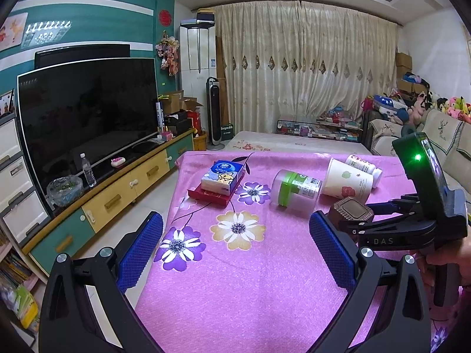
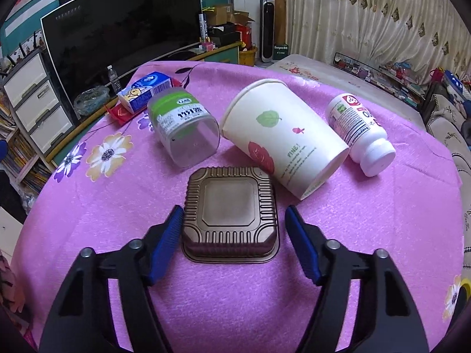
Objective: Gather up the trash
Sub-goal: 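Grasp the brown square container with the right gripper, then carry the brown container over the yellow bin and open the right gripper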
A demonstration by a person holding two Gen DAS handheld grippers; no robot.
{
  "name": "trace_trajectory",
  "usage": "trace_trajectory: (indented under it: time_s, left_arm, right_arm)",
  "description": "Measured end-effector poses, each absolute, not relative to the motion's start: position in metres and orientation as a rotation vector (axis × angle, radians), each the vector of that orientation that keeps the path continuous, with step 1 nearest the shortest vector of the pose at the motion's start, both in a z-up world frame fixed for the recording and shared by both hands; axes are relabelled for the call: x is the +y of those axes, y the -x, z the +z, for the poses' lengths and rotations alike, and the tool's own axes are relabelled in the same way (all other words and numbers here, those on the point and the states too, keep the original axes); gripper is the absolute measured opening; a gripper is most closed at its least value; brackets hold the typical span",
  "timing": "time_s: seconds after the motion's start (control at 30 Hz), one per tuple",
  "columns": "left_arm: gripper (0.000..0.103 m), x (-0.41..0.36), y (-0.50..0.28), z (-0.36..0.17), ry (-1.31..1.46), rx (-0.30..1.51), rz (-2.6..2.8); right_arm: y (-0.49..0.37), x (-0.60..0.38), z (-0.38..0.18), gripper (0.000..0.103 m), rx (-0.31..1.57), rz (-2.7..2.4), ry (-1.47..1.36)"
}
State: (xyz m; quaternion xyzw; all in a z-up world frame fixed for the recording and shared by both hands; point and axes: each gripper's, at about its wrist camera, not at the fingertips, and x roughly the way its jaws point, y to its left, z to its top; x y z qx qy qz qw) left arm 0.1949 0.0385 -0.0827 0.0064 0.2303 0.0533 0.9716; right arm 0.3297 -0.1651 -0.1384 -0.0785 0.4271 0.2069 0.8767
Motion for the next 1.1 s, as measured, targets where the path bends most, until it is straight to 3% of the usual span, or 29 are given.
trace_trajectory:
  time_s: [0.57,1.1]
  left_arm:
    - [0.098,0.036,-0.197,-0.087,-0.032,0.479,0.110]
    - [0.098,0.028,-0.198,-0.091,-0.067,0.492,0.107]
  right_arm:
    - [-0.246,-0.228,-0.091,0.057,0.828,0.471,0.064]
    - [-0.185,-0.472,-0.106,0.057,0.800,-0.053,-0.187]
